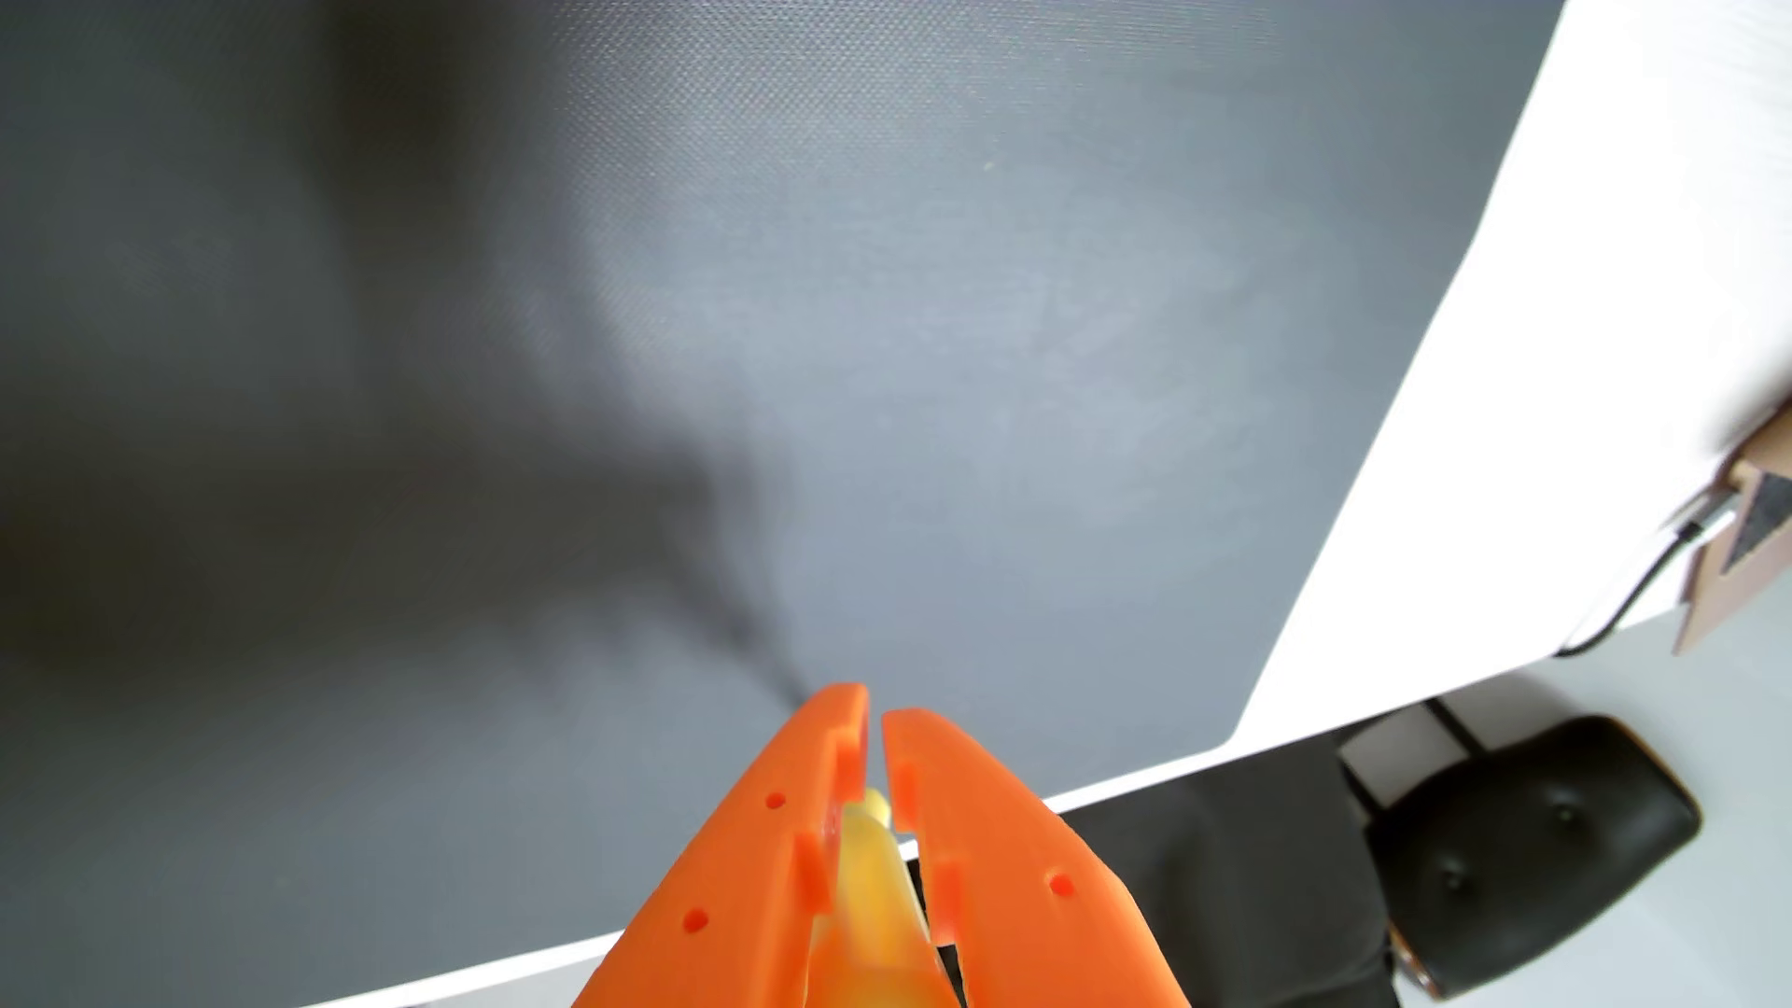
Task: Grab the yellow screwdriver
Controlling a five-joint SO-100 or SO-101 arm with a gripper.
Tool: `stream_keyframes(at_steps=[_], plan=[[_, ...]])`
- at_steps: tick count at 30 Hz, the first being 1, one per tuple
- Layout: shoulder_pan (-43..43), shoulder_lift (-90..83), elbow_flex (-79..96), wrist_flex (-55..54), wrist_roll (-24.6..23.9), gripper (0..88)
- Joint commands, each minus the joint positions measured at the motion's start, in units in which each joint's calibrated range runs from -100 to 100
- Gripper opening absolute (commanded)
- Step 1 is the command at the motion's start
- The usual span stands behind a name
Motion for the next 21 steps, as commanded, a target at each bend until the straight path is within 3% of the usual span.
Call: stream_keyframes(at_steps=[1,21], plan=[[0.45,-4.86,-2.68,0.15,0.10,0.8],[0.45,-9.28,-1.78,0.15,0.10,0.8]])
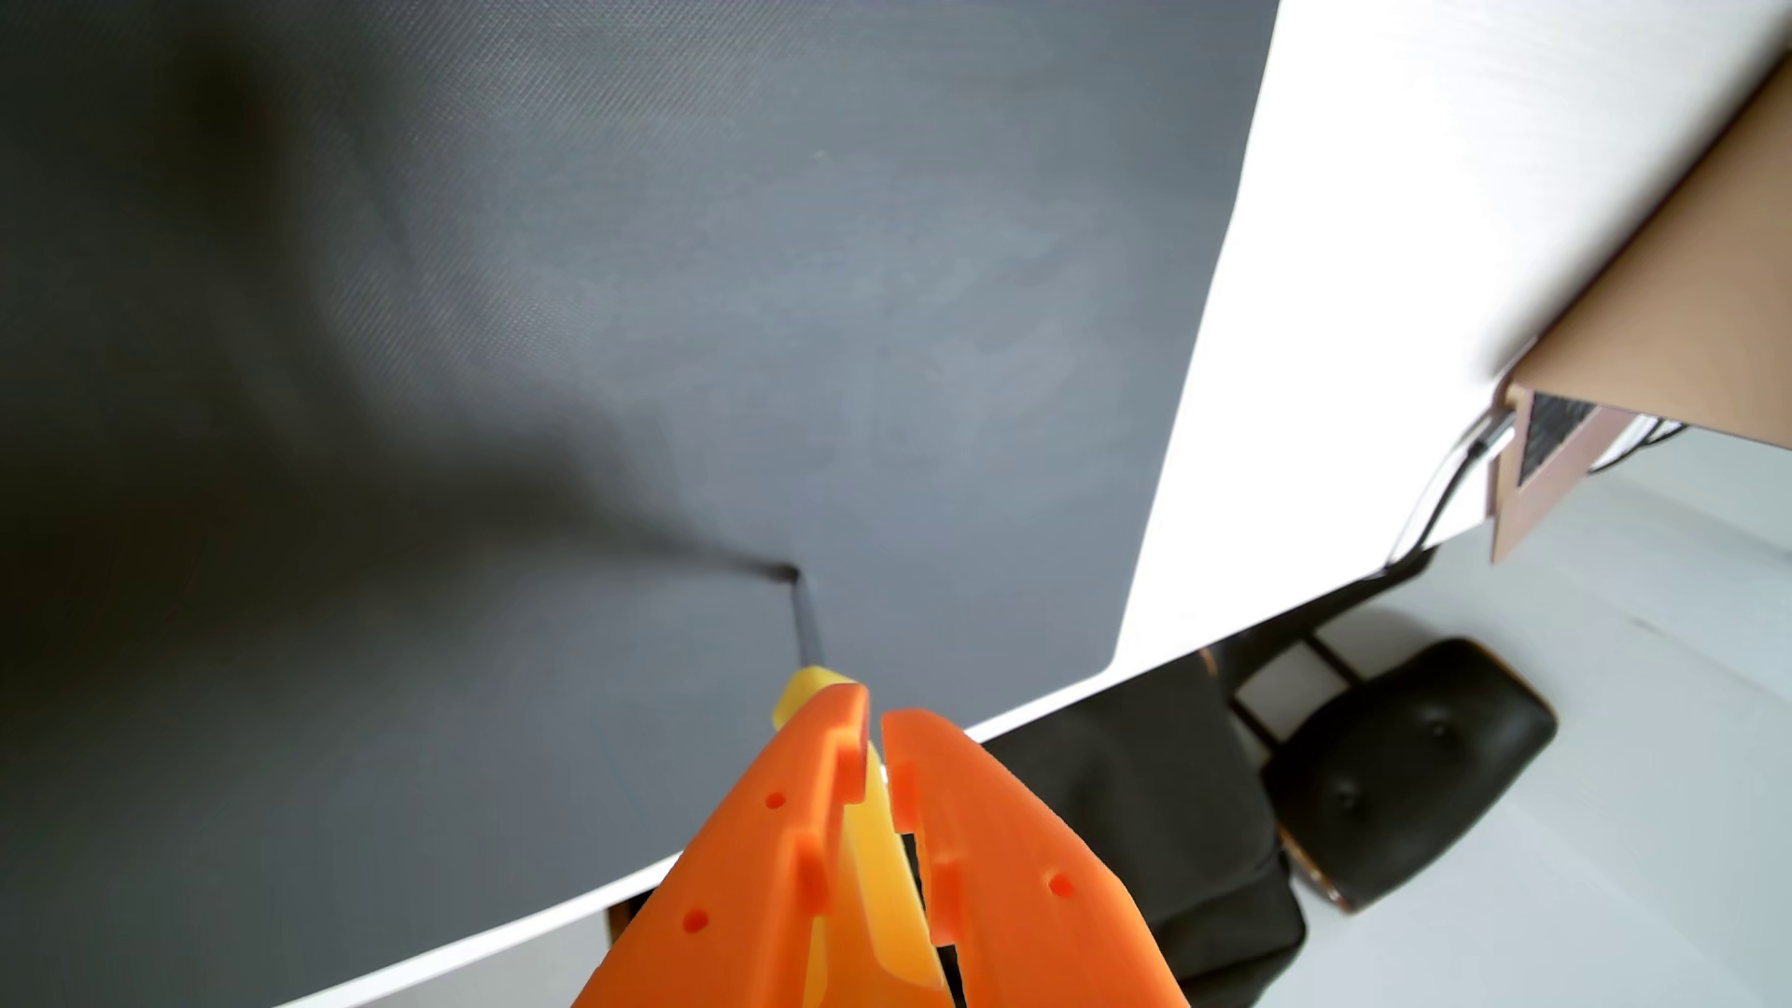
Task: Grab the yellow screwdriver
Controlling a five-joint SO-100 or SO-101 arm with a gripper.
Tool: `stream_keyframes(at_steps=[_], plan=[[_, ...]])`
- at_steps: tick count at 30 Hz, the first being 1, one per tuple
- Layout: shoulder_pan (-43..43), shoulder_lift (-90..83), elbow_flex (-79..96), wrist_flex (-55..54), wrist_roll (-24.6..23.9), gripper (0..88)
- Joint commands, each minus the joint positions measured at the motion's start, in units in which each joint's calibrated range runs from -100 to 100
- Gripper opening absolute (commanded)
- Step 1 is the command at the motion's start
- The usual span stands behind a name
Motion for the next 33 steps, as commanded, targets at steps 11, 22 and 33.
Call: stream_keyframes(at_steps=[11,22,33], plan=[[0.30,-2.67,-3.04,0.58,0.10,0.8],[0.22,-2.58,-5.92,4.83,0.16,0.8],[0.30,-2.07,-6.46,4.83,0.16,0.8]])
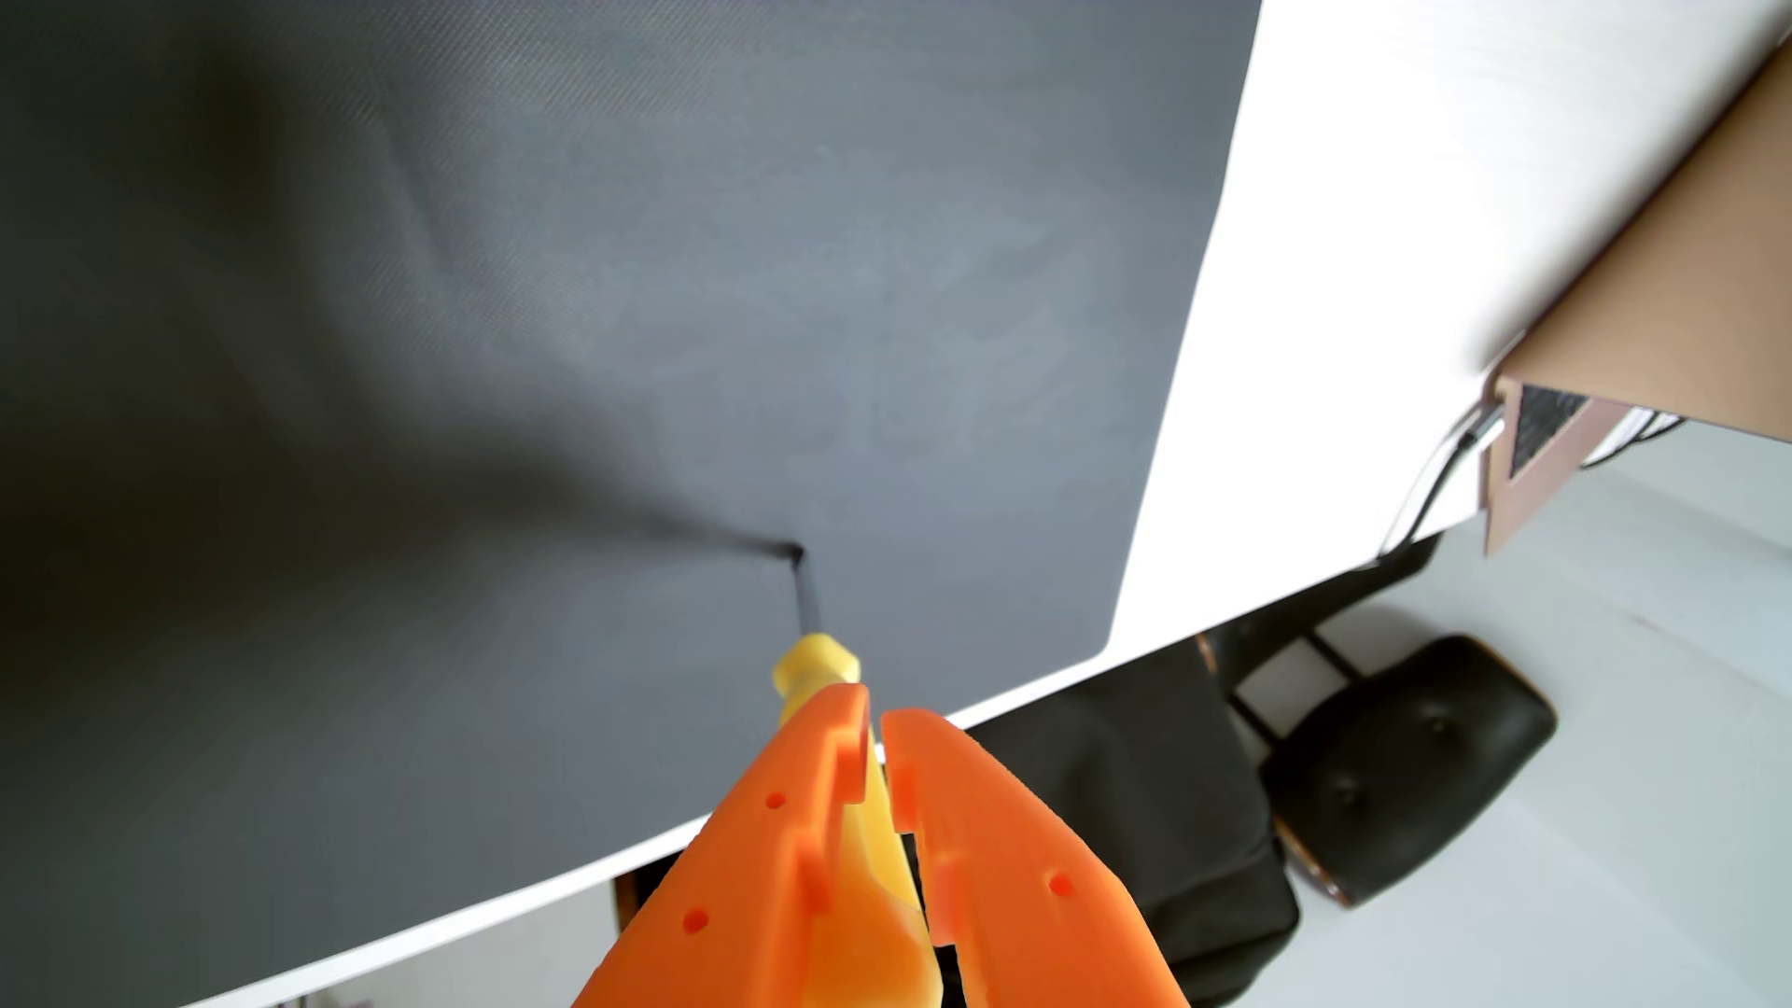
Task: Grab the yellow screwdriver
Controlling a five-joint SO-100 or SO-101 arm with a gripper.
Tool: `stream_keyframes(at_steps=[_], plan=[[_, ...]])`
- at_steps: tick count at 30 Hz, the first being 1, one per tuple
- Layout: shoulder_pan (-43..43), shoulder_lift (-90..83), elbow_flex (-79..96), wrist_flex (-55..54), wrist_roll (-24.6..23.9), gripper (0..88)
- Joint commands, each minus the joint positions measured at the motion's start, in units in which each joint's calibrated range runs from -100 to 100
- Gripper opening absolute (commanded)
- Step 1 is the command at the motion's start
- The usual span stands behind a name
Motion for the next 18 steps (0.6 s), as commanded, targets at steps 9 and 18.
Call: stream_keyframes(at_steps=[9,18], plan=[[0.30,-1.56,-2.13,-0.14,0.10,0.8],[0.30,-1.99,-1.68,0.12,0.10,0.8]])
